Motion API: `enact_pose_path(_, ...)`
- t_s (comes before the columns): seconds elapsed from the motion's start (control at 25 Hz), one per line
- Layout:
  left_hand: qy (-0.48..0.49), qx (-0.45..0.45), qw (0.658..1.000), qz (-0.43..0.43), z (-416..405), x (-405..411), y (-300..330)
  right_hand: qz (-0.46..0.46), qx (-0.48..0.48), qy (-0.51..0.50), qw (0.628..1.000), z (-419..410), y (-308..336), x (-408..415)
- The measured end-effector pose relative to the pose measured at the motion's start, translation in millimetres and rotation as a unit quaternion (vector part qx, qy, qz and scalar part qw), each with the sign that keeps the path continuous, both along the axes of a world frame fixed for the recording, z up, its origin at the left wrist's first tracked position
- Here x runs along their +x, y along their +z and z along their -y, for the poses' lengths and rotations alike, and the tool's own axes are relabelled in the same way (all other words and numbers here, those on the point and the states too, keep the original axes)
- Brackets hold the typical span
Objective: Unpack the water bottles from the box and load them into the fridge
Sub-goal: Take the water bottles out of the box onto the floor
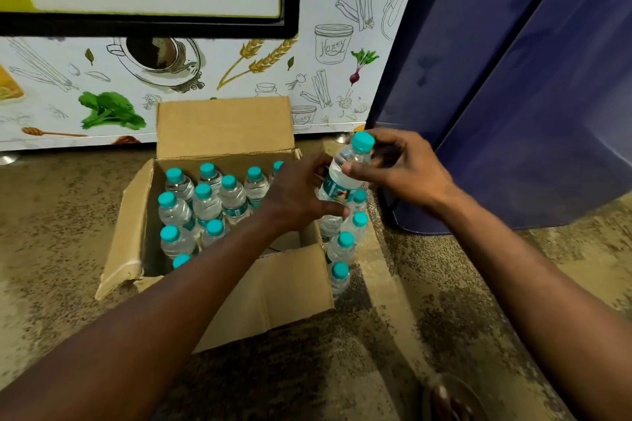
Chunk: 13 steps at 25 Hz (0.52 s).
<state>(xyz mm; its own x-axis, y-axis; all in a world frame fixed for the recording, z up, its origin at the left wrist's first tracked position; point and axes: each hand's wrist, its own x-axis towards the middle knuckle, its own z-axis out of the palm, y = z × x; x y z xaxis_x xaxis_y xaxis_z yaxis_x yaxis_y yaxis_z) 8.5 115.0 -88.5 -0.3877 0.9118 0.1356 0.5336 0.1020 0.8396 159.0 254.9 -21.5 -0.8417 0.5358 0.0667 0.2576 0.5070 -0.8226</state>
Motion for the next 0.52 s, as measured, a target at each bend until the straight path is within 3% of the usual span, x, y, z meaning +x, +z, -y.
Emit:
enact_pose_path(0.16,-0.017,-0.039,0.999,-0.004,4.6,-9.4,9.7,0.030,-0.062,0.082,0.994,-21.9,28.8,28.8)
enact_pose_path(0.28,0.009,-0.157,0.985,-0.068,18.0,-32.9,-1.2,0.129,-0.030,0.146,0.980,-27.4,34.3,39.5)
enact_pose_path(0.4,0.005,-0.318,0.936,-0.152,29.4,-51.0,-14.9,0.241,0.083,0.186,0.949,-25.1,11.4,37.6)
enact_pose_path(0.52,-0.009,-0.415,0.891,-0.184,38.8,-61.4,-23.9,0.299,0.142,0.180,0.926,-22.4,-26.1,37.4)
